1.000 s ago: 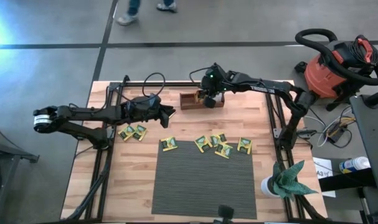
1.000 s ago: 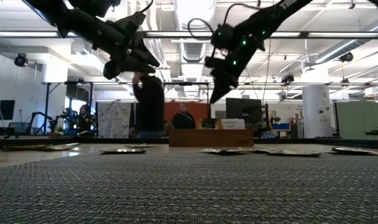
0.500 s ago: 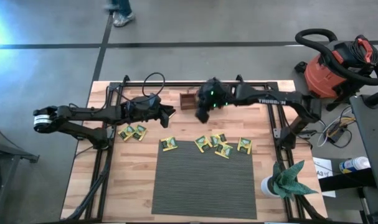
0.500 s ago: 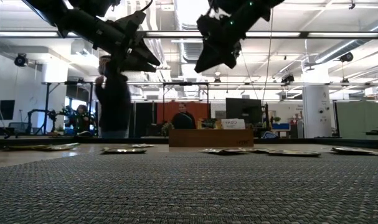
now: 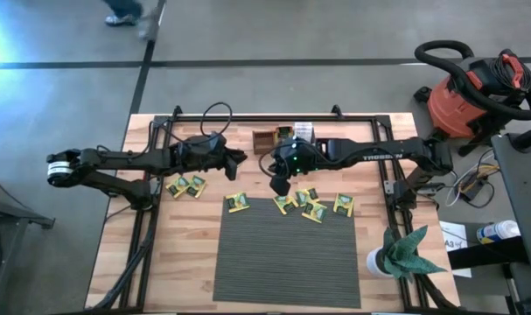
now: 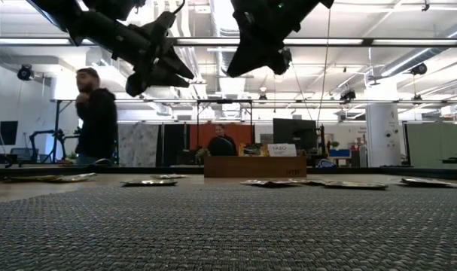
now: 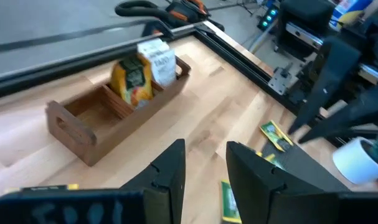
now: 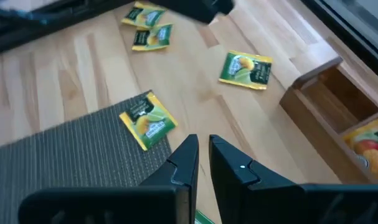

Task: Pick & Place Tea
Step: Put the yellow tea bag into the left section of the wooden organizer

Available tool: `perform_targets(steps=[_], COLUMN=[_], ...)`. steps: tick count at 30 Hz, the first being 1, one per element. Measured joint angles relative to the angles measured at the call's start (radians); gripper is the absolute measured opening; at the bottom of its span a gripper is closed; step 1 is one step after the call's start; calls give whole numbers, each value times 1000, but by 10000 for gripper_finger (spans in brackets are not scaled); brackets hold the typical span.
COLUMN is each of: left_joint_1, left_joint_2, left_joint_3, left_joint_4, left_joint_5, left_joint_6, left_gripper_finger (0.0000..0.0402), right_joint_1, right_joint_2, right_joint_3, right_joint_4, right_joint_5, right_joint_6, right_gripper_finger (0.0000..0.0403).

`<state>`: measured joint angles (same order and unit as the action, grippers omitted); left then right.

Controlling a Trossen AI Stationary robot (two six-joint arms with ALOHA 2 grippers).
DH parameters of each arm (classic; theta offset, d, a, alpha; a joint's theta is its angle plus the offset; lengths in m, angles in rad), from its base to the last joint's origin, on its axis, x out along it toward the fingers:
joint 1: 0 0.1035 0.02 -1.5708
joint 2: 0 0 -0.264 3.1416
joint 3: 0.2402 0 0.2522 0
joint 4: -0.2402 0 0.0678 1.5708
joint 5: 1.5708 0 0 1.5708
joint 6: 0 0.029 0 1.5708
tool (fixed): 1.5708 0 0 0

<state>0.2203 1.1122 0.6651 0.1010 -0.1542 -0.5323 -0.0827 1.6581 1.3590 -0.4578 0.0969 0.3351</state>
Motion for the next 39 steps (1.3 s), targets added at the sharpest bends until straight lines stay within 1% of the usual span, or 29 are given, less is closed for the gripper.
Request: perform_targets(steps=[6,18,27,30,36,39], left_joint_1=[-1,-1,0,0,0,0], left_joint_2=[0,0,0,0,0,0], left_joint_3=[0,0,0,0,0,0], left_joint_4=[-7,-17,-34,-34,-35,-36], left_joint_5=[39,40,39,39,56,72], left_joint_6=[-3,0,5,5,5,5], left_gripper_finger=[110,110,110,110,110,110], right_joint_1=[12,20,21,31,67,83], right_joint_2=[0,0,0,0,0,0], right_joint_3=[-2,-20,-44,-50,-64,-88], right_joint_4=[7,50,54,29,-129,-159], right_joint_5=[11,16,53,52,34,34], right_joint_6=[60,148,276,312,420,474], right_gripper_finger=[38,38,38,38,38,38])
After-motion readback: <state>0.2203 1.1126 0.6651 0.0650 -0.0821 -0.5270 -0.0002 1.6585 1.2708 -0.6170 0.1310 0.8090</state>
